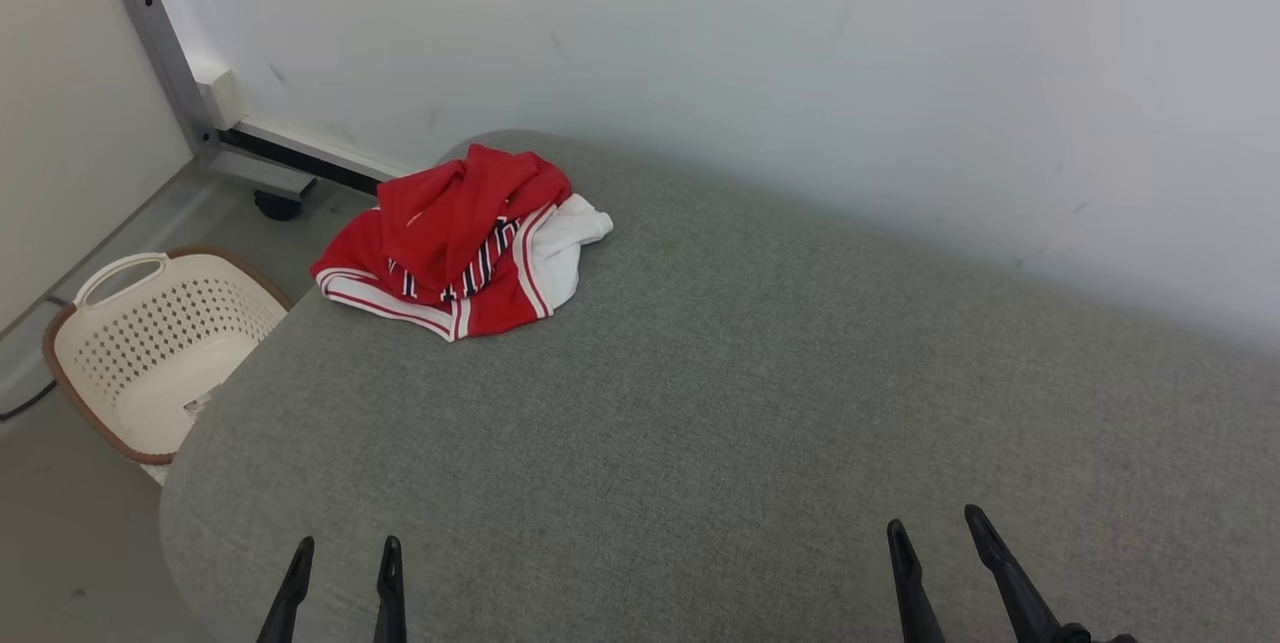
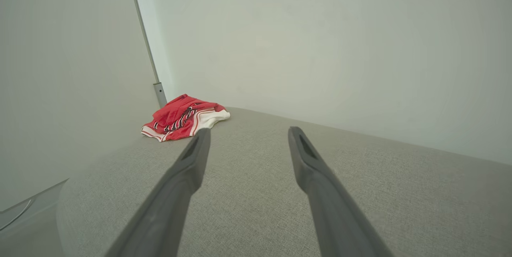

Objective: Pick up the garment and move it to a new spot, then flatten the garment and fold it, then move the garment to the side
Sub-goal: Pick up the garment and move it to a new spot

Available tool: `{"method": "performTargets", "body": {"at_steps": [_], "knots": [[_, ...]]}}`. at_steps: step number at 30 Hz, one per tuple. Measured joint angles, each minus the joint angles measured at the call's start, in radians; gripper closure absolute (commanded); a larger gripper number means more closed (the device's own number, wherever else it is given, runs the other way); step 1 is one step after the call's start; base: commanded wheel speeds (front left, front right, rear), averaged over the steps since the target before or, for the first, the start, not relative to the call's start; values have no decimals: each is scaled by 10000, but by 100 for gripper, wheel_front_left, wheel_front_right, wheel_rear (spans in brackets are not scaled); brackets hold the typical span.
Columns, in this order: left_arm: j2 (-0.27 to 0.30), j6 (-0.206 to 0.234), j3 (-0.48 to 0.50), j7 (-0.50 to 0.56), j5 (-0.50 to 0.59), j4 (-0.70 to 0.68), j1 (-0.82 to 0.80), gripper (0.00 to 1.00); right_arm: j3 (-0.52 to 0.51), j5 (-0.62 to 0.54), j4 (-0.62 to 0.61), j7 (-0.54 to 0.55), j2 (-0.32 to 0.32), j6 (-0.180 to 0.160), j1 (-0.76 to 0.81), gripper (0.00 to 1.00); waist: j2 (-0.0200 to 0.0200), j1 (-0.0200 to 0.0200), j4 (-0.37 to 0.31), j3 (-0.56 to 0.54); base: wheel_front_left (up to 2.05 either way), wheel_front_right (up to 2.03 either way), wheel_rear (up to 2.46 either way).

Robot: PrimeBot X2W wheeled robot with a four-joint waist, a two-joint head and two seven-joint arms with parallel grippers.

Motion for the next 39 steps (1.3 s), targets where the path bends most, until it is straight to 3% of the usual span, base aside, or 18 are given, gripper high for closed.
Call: {"method": "performTargets", "body": {"at_steps": [22, 29, 39], "knots": [[0, 15, 56, -2, -299, 209, -505, 0, -40, 2, 109, 0, -69, 0, -138, 0, -1, -2, 324, 412, 0, 0, 0], [127, -153, -115, 0, -604, 1377, -2398, 0, 12, -205, 73, 0, -148, 0, -54, 0, 0, -2, 285, 759, 0, 0, 0], [1001, -238, -215, 1060, -1939, 4481, -6700, 0, 224, -581, 109, 0, -554, 0, -1066, 0, 1, -1, -310, 1794, 0, 0, 0]]}}
